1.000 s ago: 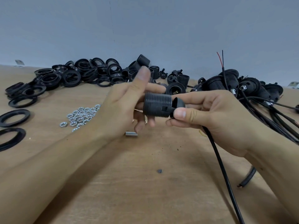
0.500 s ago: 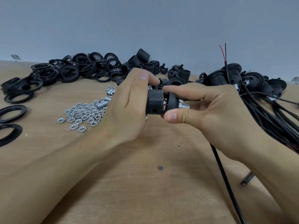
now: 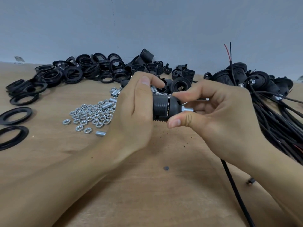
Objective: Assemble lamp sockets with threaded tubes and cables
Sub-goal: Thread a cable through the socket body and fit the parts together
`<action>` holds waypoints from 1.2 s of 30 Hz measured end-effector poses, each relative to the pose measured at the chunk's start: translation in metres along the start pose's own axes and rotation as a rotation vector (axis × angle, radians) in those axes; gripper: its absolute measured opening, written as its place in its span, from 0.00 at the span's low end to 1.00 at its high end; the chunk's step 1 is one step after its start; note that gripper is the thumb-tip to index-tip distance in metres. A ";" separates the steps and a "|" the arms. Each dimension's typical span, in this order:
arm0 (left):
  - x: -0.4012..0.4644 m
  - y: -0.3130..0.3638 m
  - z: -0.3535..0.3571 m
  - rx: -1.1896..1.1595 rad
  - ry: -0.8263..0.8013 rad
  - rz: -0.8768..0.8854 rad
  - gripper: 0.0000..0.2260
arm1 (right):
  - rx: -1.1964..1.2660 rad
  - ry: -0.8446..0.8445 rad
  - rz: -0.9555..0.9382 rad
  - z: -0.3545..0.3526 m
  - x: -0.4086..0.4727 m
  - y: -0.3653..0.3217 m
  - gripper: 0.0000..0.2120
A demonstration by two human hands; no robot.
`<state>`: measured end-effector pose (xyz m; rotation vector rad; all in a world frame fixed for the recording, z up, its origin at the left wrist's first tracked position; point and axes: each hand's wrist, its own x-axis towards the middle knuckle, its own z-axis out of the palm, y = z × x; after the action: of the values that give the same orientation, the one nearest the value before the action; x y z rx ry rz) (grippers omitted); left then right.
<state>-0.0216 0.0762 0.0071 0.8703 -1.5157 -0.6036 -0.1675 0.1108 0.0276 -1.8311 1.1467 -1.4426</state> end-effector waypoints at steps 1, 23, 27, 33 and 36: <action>0.000 0.000 -0.001 0.031 0.017 -0.011 0.17 | -0.006 0.010 -0.002 0.001 0.000 0.000 0.16; 0.029 -0.033 -0.029 0.619 0.011 0.063 0.18 | -0.130 -0.048 0.059 -0.012 0.019 0.036 0.17; 0.052 -0.056 -0.061 1.061 0.099 -0.093 0.10 | -0.267 -0.045 0.082 -0.015 0.020 0.040 0.17; 0.073 -0.090 -0.083 1.095 -0.042 -0.179 0.17 | -0.351 -0.111 0.055 -0.009 0.017 0.039 0.17; 0.078 -0.102 -0.077 1.056 -0.185 -0.223 0.24 | -0.347 -0.133 0.046 -0.009 0.016 0.038 0.17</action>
<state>0.0724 -0.0375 -0.0164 1.8328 -1.9231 0.0250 -0.1857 0.0791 0.0067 -2.0808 1.4290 -1.1296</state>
